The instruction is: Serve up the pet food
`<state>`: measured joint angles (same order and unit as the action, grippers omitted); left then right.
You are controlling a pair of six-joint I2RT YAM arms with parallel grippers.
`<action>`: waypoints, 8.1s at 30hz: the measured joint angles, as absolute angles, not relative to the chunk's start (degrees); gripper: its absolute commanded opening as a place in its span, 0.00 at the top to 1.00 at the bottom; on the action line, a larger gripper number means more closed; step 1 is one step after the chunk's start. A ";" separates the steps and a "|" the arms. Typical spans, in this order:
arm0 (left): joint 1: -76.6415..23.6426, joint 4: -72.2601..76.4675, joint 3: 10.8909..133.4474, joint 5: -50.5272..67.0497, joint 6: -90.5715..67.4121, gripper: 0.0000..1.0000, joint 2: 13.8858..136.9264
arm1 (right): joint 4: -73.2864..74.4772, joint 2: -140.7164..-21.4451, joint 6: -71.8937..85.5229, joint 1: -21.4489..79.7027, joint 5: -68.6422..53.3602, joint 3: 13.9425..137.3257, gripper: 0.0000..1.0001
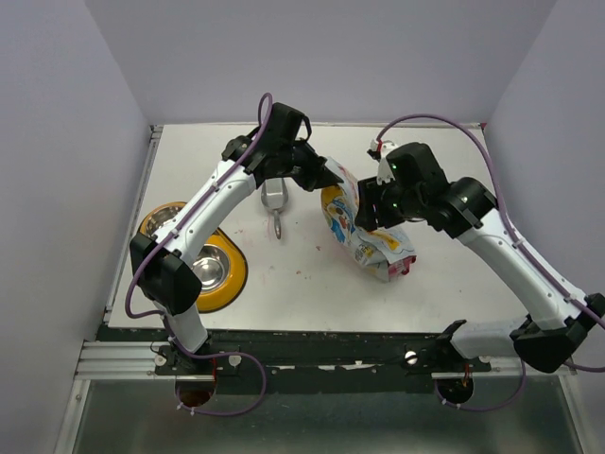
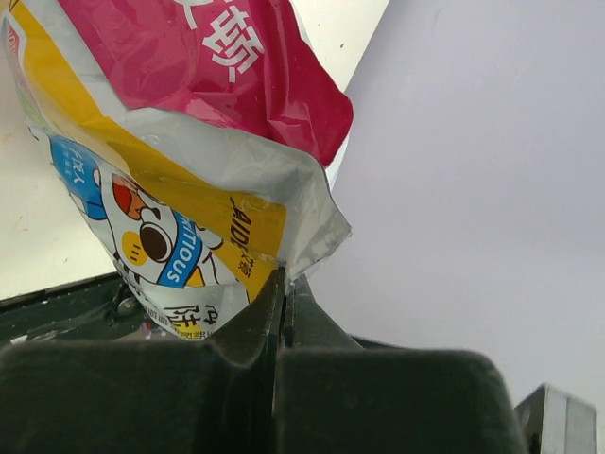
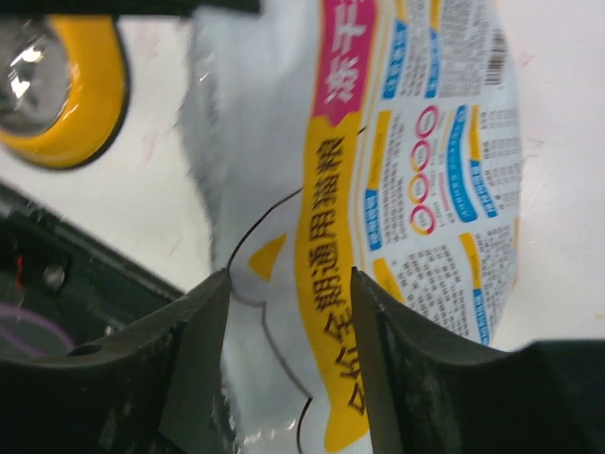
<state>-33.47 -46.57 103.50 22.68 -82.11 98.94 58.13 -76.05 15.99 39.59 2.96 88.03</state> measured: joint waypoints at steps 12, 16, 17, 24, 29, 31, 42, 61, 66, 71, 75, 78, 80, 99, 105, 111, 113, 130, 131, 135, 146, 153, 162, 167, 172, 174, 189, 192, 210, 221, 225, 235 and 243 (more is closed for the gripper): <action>-33.50 -54.61 109.47 22.70 -82.48 1.00 100.99 | 59.75 -68.90 14.35 40.49 -5.39 82.56 0.07; -33.50 -56.62 112.68 23.20 -82.85 1.00 103.02 | 60.40 -68.88 13.41 40.51 -0.32 81.60 0.33; -33.50 -56.95 113.32 23.27 -82.89 1.00 103.44 | 60.55 -68.86 13.41 40.51 1.76 81.32 0.42; -33.50 -57.21 114.96 23.64 -81.52 1.00 104.40 | 59.20 -66.00 14.15 40.97 7.16 79.96 0.87; -33.54 -58.74 115.48 23.20 -76.25 0.57 104.14 | 56.60 -63.99 15.59 40.93 7.77 78.17 0.99; -33.67 -57.21 112.92 22.65 -74.02 0.35 102.43 | 56.34 -63.90 16.53 40.93 7.75 77.80 0.99; -38.09 -37.67 82.50 21.91 -76.86 0.33 78.52 | 54.92 -63.24 20.34 40.82 5.37 76.53 0.99; -44.38 -26.17 81.01 21.45 -86.85 0.63 84.42 | 54.98 -63.53 20.95 40.80 3.73 76.55 0.99; -44.38 -25.96 79.99 21.45 -87.70 0.67 84.66 | 54.98 -63.53 20.95 40.80 3.73 76.55 0.99; -44.38 -25.74 79.99 21.45 -88.14 0.70 84.95 | 54.98 -63.53 20.95 40.80 3.73 76.55 0.99; -44.38 -25.32 79.99 21.50 -88.20 0.73 85.47 | 55.00 -63.53 20.95 40.80 3.75 76.55 0.99; -44.38 -24.95 79.99 21.52 -88.40 0.76 85.52 | 55.00 -63.53 20.95 40.80 3.75 76.55 0.99; -44.38 -24.86 79.99 21.52 -88.44 0.76 85.52 | 55.00 -63.53 20.95 40.77 3.75 76.55 0.99; -44.38 -22.87 77.06 21.54 -89.14 0.65 84.20 | 55.00 -63.53 21.02 40.77 3.73 76.55 0.99; -44.38 -22.79 77.06 21.54 -89.19 0.73 84.23 | 55.00 -63.57 21.02 40.77 3.73 76.55 0.99; -44.23 -21.80 76.82 21.69 -89.19 0.79 84.49 | 55.02 -63.88 20.99 40.77 3.70 76.55 0.99; -44.18 -21.50 76.84 21.80 -89.08 0.78 84.88 | 55.07 -64.07 20.99 40.77 3.70 76.58 0.99; -43.57 -25.91 83.00 23.77 -83.85 1.00 89.54 | 58.13 -69.54 19.29 40.49 4.62 84.97 0.67; -43.57 -26.04 83.02 23.88 -83.66 1.00 89.58 | 58.30 -70.13 18.85 40.51 5.06 86.28 0.67; -43.29 -26.85 83.29 24.32 -82.24 1.00 89.76 | 58.83 -71.85 16.60 40.53 6.26 89.67 0.66; -43.13 -31.88 89.10 24.97 -79.31 1.00 92.23 | 59.68 -72.64 12.03 40.56 3.68 89.80 0.64; -43.09 -32.64 89.25 25.15 -79.31 1.00 92.25 | 59.90 -72.49 10.90 40.56 4.34 88.60 0.71; -43.09 -32.64 89.25 25.12 -79.33 1.00 92.29 | 59.88 -71.72 10.28 40.91 5.54 87.53 0.89; -43.09 -32.18 89.25 25.08 -79.55 1.00 92.58 | 59.86 -71.70 10.50 41.56 8.27 87.53 0.94; -43.11 -31.92 89.25 25.10 -79.94 1.00 92.77 | 59.81 -71.55 10.63 41.69 11.14 87.50 0.93; -43.13 -31.90 89.25 25.10 -80.14 1.00 92.82 | 59.66 -71.31 10.66 41.69 11.77 87.09 0.92; -43.07 -34.41 91.29 25.69 -82.15 1.00 94.08 | 59.68 -69.30 9.50 41.52 11.03 85.10 0.74; -42.96 -34.65 91.39 25.78 -82.56 1.00 94.13 | 59.68 -69.30 9.30 41.52 10.48 85.01 0.73; -42.76 -34.79 91.50 26.20 -83.24 1.00 94.52 | 59.64 -69.69 10.20 42.33 12.49 84.12 0.74; -42.70 -34.41 91.50 27.05 -83.46 1.00 94.37 | 63.26 -68.23 9.87 41.52 21.15 81.91 0.74; -42.48 -34.44 91.50 27.09 -83.44 1.00 94.37 | 63.68 -67.79 9.43 41.50 20.14 82.04 0.65; -42.48 -35.14 92.23 27.18 -83.42 1.00 94.37 | 64.60 -67.77 8.45 41.52 11.42 89.12 0.63; -42.48 -36.18 93.10 27.16 -83.33 1.00 94.43 | 64.62 -67.83 7.18 41.52 6.31 88.09 0.62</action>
